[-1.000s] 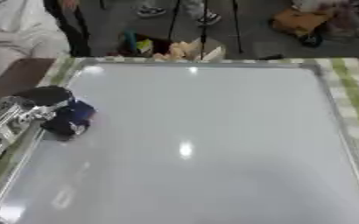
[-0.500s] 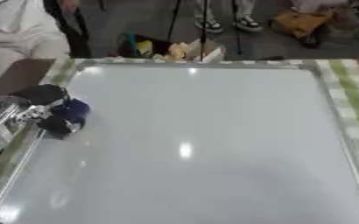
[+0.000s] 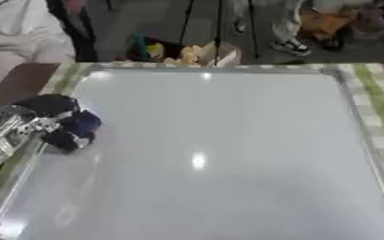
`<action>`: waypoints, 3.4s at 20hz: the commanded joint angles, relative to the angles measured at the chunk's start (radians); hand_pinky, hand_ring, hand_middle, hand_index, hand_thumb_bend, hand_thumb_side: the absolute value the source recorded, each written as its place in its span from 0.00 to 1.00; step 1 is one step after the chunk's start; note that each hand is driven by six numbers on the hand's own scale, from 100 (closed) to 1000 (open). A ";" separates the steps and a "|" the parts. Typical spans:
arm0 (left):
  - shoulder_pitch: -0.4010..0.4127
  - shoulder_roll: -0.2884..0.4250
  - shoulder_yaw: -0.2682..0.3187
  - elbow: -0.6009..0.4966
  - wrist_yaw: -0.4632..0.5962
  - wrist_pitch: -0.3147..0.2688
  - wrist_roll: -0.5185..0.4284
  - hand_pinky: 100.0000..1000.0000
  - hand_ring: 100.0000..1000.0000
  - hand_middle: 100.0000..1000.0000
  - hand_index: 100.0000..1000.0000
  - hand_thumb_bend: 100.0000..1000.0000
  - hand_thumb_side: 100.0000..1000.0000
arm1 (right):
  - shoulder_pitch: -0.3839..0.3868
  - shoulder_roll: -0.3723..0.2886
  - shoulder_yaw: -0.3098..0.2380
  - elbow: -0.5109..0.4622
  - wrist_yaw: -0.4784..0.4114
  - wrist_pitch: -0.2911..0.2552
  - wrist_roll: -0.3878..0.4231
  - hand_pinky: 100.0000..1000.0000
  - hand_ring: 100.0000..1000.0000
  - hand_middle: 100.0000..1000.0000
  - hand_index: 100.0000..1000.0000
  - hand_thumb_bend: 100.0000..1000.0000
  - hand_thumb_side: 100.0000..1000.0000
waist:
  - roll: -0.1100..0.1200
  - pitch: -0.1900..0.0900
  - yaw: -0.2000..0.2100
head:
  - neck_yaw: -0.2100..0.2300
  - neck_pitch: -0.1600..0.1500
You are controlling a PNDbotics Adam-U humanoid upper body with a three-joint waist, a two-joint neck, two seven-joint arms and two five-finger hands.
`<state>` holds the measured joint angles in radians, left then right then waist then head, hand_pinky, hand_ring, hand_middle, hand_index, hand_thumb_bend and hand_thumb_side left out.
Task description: Wipe the whiteboard clean with a brush.
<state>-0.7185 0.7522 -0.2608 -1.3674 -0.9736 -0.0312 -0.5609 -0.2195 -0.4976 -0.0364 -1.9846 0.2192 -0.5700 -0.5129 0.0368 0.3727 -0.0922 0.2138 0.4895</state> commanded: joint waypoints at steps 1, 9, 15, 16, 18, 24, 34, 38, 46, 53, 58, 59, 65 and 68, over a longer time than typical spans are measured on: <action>-0.002 0.026 -0.018 -0.035 0.016 -0.018 -0.024 0.33 0.45 0.27 0.38 0.00 0.55 | -0.005 -0.016 -0.009 -0.015 0.008 0.003 -0.003 0.79 0.73 0.50 0.80 0.00 0.93 | -0.001 -0.016 -0.002 | 0.002 -0.012; -0.017 0.017 -0.051 -0.068 0.027 -0.070 -0.076 0.33 0.46 0.27 0.38 0.00 0.55 | -0.006 -0.016 -0.008 -0.015 0.005 0.006 0.000 0.79 0.73 0.50 0.80 0.00 0.93 | 0.002 -0.017 -0.006 | 0.006 -0.013; -0.022 0.014 -0.046 -0.032 -0.007 -0.038 -0.071 0.33 0.46 0.27 0.38 0.00 0.54 | -0.005 -0.017 -0.010 -0.015 0.004 0.005 -0.001 0.79 0.73 0.50 0.80 0.00 0.93 | 0.001 -0.018 -0.005 | 0.006 -0.012; -0.022 0.012 -0.042 -0.023 -0.013 -0.027 -0.064 0.33 0.46 0.27 0.39 0.00 0.54 | -0.005 -0.016 -0.010 -0.015 0.004 0.005 -0.001 0.79 0.73 0.50 0.80 0.00 0.91 | 0.001 -0.018 -0.004 | 0.006 -0.013; -0.023 0.010 -0.030 -0.001 -0.021 -0.005 -0.051 0.33 0.46 0.27 0.39 0.00 0.54 | -0.004 -0.016 -0.009 -0.015 0.004 0.006 -0.001 0.79 0.73 0.50 0.80 0.00 0.93 | 0.001 -0.018 -0.002 | 0.004 -0.012; -0.029 0.001 0.013 0.083 -0.050 0.053 -0.008 0.33 0.46 0.27 0.39 0.00 0.54 | -0.002 -0.017 -0.010 -0.015 0.006 0.006 -0.004 0.79 0.73 0.50 0.80 0.00 0.93 | 0.000 -0.019 0.001 | 0.002 -0.011; -0.026 0.000 0.021 0.125 -0.078 0.051 0.014 0.33 0.46 0.27 0.39 0.00 0.54 | -0.001 -0.020 -0.011 -0.015 0.004 0.004 -0.007 0.79 0.73 0.50 0.80 0.00 0.92 | -0.003 -0.022 0.004 | 0.000 -0.011; -0.014 0.012 -0.001 0.067 -0.058 0.023 0.008 0.33 0.46 0.27 0.39 0.00 0.54 | -0.001 -0.023 -0.012 -0.015 0.001 0.003 -0.008 0.79 0.73 0.50 0.80 0.00 0.92 | -0.003 -0.026 0.005 | 0.002 -0.013; 0.004 0.030 -0.062 -0.096 0.013 -0.041 -0.030 0.33 0.45 0.27 0.38 0.00 0.55 | 0.000 -0.028 -0.016 -0.015 -0.010 0.000 -0.010 0.79 0.73 0.51 0.79 0.00 0.92 | -0.004 -0.034 0.001 | 0.007 -0.015; 0.008 0.036 -0.088 -0.114 0.002 -0.053 -0.080 0.34 0.46 0.28 0.39 0.00 0.55 | 0.001 -0.032 -0.021 -0.015 -0.018 0.000 -0.012 0.78 0.73 0.51 0.79 0.00 0.92 | -0.001 -0.039 -0.005 | 0.009 -0.016; 0.016 0.035 -0.103 -0.142 0.043 -0.075 -0.089 0.32 0.45 0.27 0.38 0.00 0.56 | 0.000 -0.032 -0.021 -0.015 -0.020 0.002 -0.011 0.79 0.73 0.51 0.79 0.00 0.92 | -0.001 -0.040 -0.002 | 0.009 -0.015; 0.016 0.035 -0.104 -0.157 0.057 -0.074 -0.085 0.32 0.45 0.26 0.38 0.00 0.56 | 0.000 -0.032 -0.021 -0.015 -0.021 0.002 -0.011 0.79 0.73 0.51 0.79 0.00 0.92 | -0.002 -0.040 -0.002 | 0.009 -0.015; 0.011 0.033 -0.073 -0.256 0.097 -0.006 -0.020 0.30 0.43 0.25 0.38 0.00 0.57 | 0.003 -0.031 -0.021 -0.015 -0.019 0.001 -0.011 0.78 0.73 0.51 0.79 0.00 0.92 | -0.005 -0.042 -0.001 | 0.007 -0.005; 0.009 0.034 -0.061 -0.311 0.109 0.000 -0.017 0.29 0.42 0.25 0.38 0.00 0.58 | 0.005 -0.032 -0.022 -0.015 -0.019 0.001 -0.012 0.79 0.73 0.51 0.79 0.00 0.92 | -0.004 -0.043 -0.001 | 0.004 -0.001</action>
<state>-0.6945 0.7574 -0.3449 -1.6434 -0.8732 -0.0376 -0.5827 -0.2109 -0.4992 -0.0486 -1.9846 0.2054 -0.5700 -0.5190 0.0347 0.3554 -0.0930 0.2183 0.4881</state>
